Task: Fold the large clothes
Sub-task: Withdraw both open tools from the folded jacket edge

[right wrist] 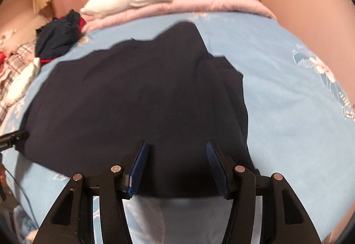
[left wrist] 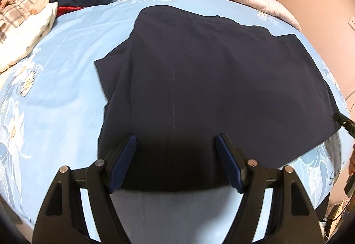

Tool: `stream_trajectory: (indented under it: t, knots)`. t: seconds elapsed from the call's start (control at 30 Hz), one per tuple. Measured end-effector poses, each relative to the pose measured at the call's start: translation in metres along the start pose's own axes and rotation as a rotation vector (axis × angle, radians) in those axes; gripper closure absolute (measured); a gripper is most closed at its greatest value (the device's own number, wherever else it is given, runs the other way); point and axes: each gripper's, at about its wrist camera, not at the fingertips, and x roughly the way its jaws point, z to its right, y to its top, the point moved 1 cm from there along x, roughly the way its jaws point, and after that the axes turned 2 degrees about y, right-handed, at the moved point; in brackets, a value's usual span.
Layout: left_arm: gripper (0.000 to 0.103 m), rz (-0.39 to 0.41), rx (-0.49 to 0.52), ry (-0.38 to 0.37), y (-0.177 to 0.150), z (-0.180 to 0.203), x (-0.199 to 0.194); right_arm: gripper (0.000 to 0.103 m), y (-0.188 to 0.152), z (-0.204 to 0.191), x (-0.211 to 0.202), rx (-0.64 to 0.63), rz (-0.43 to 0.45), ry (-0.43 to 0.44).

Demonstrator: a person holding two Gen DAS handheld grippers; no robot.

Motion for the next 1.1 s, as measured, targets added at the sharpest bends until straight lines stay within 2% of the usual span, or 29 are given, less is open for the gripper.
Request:
stream_trajectory:
  t: [0.17,0.27,0.4,0.57,0.73,0.97,1.1]
  knots:
    - [0.028,0.001,0.015,0.033,-0.017,-0.001,-0.008,0.046,-0.009,-0.005,-0.015,-0.033,0.02,0.001]
    - [0.026,-0.013,0.004,0.029,-0.022,-0.005,-0.003,0.046,-0.015,0.0,-0.001,-0.022,-0.023,-0.021]
    - [0.021,-0.024,-0.016,0.013,-0.026,-0.009,0.003,0.046,-0.023,0.011,0.02,0.043,-0.07,0.008]
    - [0.021,-0.023,-0.051,-0.009,-0.029,-0.012,-0.007,0.046,-0.019,0.006,0.021,0.047,-0.061,-0.005]
    - [0.021,-0.022,-0.11,-0.027,-0.04,-0.02,-0.02,0.046,-0.021,0.003,-0.008,0.092,-0.015,0.031]
    - [0.021,-0.021,-0.182,-0.023,-0.05,-0.035,-0.029,0.046,-0.014,-0.014,-0.019,0.048,0.031,0.071]
    - [0.02,-0.023,-0.237,-0.065,-0.053,-0.044,-0.031,0.046,-0.013,-0.026,-0.019,0.027,0.032,0.104]
